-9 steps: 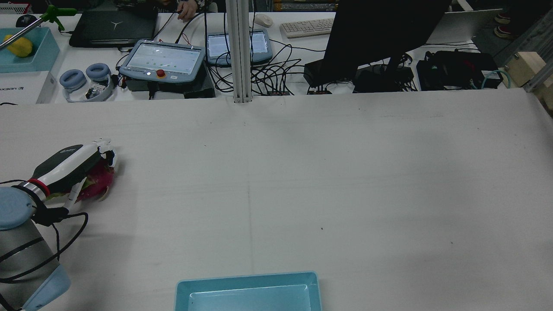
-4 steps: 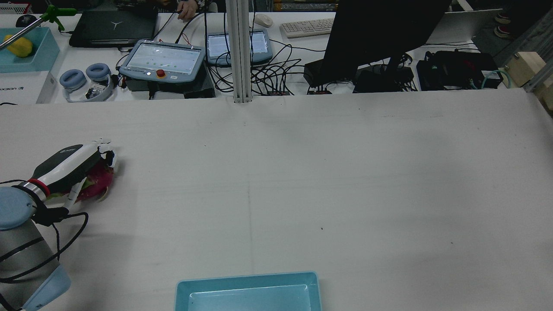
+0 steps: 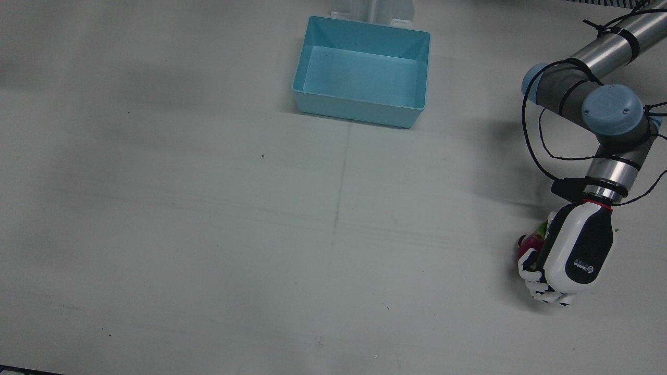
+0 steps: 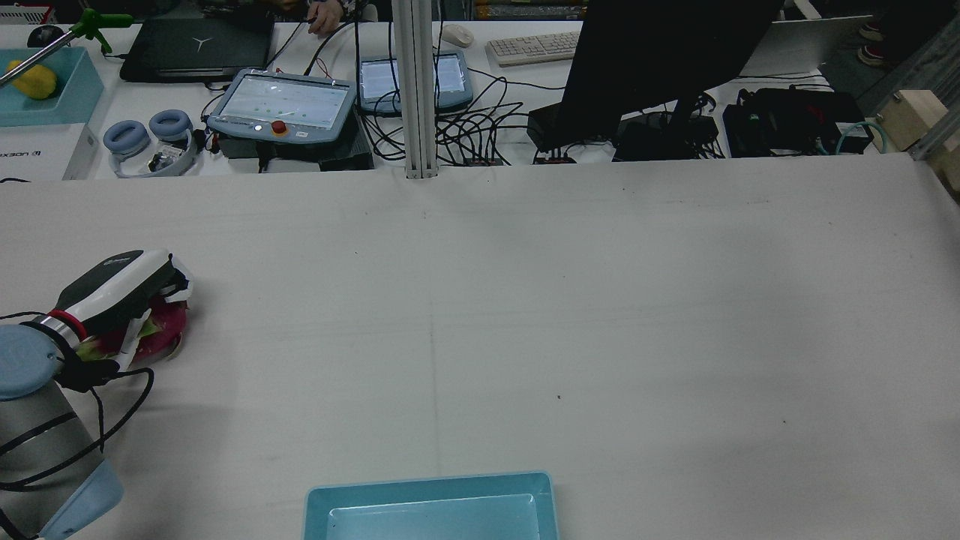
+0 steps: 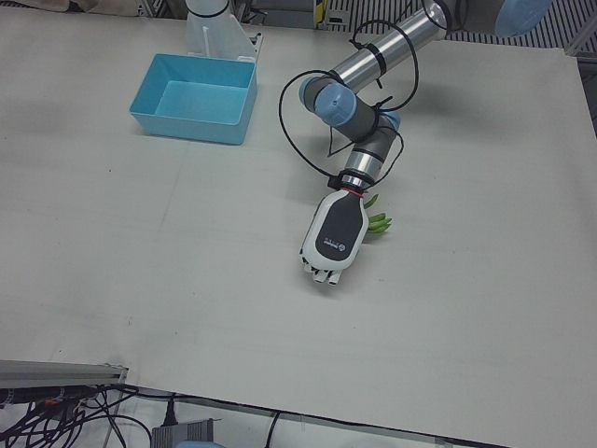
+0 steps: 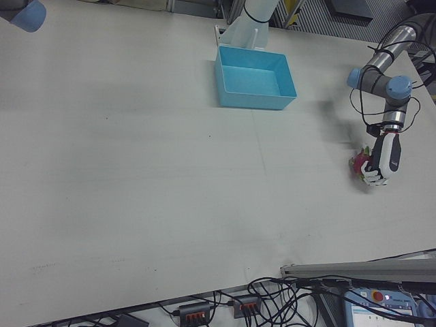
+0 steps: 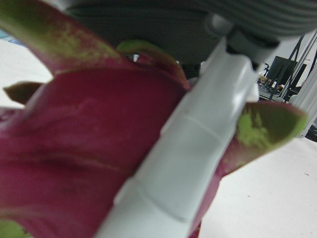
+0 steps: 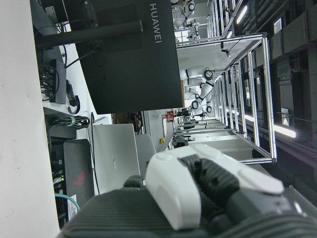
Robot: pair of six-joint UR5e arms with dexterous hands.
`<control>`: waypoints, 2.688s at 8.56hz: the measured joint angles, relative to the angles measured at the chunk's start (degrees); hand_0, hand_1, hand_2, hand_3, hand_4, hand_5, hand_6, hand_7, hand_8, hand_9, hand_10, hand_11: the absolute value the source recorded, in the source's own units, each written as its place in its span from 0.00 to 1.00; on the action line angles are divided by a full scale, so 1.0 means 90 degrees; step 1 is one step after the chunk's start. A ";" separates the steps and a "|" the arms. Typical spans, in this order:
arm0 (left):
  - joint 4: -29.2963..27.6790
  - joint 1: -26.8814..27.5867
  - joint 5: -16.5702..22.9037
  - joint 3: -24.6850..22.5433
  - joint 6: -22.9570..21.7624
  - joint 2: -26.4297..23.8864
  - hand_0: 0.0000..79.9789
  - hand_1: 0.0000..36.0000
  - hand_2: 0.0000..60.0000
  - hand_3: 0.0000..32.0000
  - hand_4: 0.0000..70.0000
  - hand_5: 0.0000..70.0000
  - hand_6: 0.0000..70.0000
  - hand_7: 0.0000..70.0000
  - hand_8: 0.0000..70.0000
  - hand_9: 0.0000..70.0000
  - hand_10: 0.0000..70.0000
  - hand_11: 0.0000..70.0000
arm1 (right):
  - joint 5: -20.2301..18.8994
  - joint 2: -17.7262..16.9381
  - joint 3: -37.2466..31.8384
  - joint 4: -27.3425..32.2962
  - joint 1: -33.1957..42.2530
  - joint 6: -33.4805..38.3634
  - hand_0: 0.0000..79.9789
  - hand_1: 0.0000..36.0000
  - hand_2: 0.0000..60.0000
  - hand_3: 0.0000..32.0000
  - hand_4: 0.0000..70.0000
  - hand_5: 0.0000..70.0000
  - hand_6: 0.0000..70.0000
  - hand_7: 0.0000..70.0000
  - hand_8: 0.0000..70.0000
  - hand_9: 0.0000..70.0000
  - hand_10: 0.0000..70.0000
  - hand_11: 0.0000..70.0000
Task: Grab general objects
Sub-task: 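Lift the dragon fruit and carry it toward the light-blue tray, then lower the dragon fruit into the tray and open the left hand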
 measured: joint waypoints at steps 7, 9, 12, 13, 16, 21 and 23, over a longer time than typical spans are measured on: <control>0.1954 0.0040 0.0350 -0.2292 0.0013 -0.0573 1.00 1.00 1.00 0.00 1.00 1.00 1.00 1.00 1.00 1.00 1.00 1.00 | 0.0000 0.0004 0.0019 0.0000 0.0004 -0.0006 0.00 0.00 0.00 0.00 0.00 0.00 0.00 0.00 0.00 0.00 0.00 0.00; 0.2113 0.0257 0.0797 -0.2530 0.0045 -0.1114 1.00 1.00 1.00 0.00 1.00 1.00 1.00 1.00 1.00 1.00 1.00 1.00 | 0.0000 0.0001 0.0019 0.0000 0.0004 -0.0006 0.00 0.00 0.00 0.00 0.00 0.00 0.00 0.00 0.00 0.00 0.00 0.00; 0.2149 0.1020 0.1371 -0.2773 0.0055 -0.1970 1.00 1.00 1.00 0.00 1.00 1.00 1.00 1.00 1.00 1.00 1.00 1.00 | 0.0000 0.0000 0.0019 0.0000 0.0004 -0.0006 0.00 0.00 0.00 0.00 0.00 0.00 0.00 0.00 0.00 0.00 0.00 0.00; 0.2153 0.1251 0.1607 -0.2791 0.0053 -0.2247 1.00 1.00 1.00 0.00 1.00 1.00 1.00 1.00 1.00 1.00 1.00 1.00 | 0.0000 0.0000 0.0019 0.0000 0.0004 -0.0006 0.00 0.00 0.00 0.00 0.00 0.00 0.00 0.00 0.00 0.00 0.00 0.00; 0.2049 0.2015 0.2150 -0.2799 0.0050 -0.2889 1.00 1.00 1.00 0.00 1.00 1.00 1.00 1.00 1.00 1.00 1.00 1.00 | 0.0000 0.0000 0.0019 -0.0002 0.0004 -0.0006 0.00 0.00 0.00 0.00 0.00 0.00 0.00 0.00 0.00 0.00 0.00 0.00; 0.0975 0.2615 0.3007 -0.2661 0.0014 -0.2990 1.00 1.00 1.00 0.00 1.00 1.00 1.00 1.00 1.00 1.00 1.00 1.00 | 0.0000 0.0001 0.0014 0.0000 0.0004 -0.0006 0.00 0.00 0.00 0.00 0.00 0.00 0.00 0.00 0.00 0.00 0.00 0.00; 0.1154 0.2641 0.3357 -0.2636 0.0013 -0.3003 1.00 1.00 1.00 0.00 0.53 1.00 0.93 1.00 0.26 0.38 0.51 0.78 | 0.0000 0.0000 0.0016 0.0000 0.0004 -0.0006 0.00 0.00 0.00 0.00 0.00 0.00 0.00 0.00 0.00 0.00 0.00 0.00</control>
